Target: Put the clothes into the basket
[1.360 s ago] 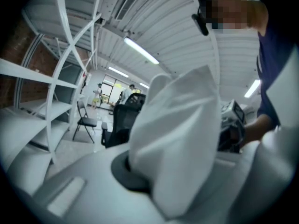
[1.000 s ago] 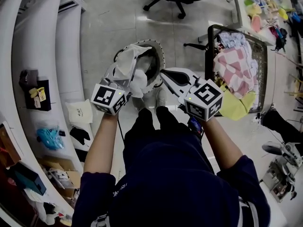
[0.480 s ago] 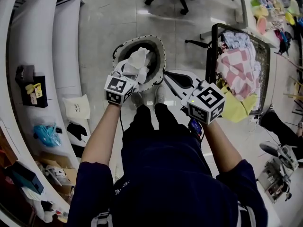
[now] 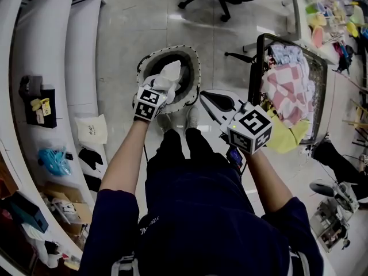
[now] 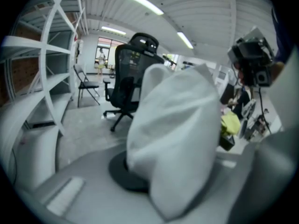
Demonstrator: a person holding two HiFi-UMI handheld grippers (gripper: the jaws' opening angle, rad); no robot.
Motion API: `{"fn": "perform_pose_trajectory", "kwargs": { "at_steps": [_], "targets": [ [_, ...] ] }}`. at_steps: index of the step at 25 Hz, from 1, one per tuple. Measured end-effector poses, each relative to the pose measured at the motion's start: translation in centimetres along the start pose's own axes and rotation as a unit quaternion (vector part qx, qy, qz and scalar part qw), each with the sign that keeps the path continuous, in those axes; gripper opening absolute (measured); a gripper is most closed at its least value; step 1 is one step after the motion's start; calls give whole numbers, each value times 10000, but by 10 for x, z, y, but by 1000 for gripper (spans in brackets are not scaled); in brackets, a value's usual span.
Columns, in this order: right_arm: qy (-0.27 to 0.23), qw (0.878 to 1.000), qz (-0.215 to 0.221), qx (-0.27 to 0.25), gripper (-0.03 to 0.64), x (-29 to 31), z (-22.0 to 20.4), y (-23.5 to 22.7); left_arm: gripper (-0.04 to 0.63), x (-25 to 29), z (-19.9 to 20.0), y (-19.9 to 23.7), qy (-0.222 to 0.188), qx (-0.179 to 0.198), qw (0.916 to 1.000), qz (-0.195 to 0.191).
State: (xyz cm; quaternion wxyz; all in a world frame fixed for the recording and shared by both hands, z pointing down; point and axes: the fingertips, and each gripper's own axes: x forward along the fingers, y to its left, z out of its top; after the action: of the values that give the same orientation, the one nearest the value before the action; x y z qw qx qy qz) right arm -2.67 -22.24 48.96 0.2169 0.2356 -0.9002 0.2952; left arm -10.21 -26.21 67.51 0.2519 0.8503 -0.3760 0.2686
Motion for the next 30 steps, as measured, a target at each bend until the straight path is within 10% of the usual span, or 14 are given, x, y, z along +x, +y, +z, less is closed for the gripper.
{"fn": "perform_pose_trajectory", "kwargs": {
  "at_steps": [13,30],
  "targets": [
    [-78,9999,115,7,6,-1,10,4,276,3,-29,-4,787,17,9969,-78],
    [-237,9996,122,-8,6,-2,14,19,282,-36,-5,-13,390,41,9992,-23]
  ]
}}
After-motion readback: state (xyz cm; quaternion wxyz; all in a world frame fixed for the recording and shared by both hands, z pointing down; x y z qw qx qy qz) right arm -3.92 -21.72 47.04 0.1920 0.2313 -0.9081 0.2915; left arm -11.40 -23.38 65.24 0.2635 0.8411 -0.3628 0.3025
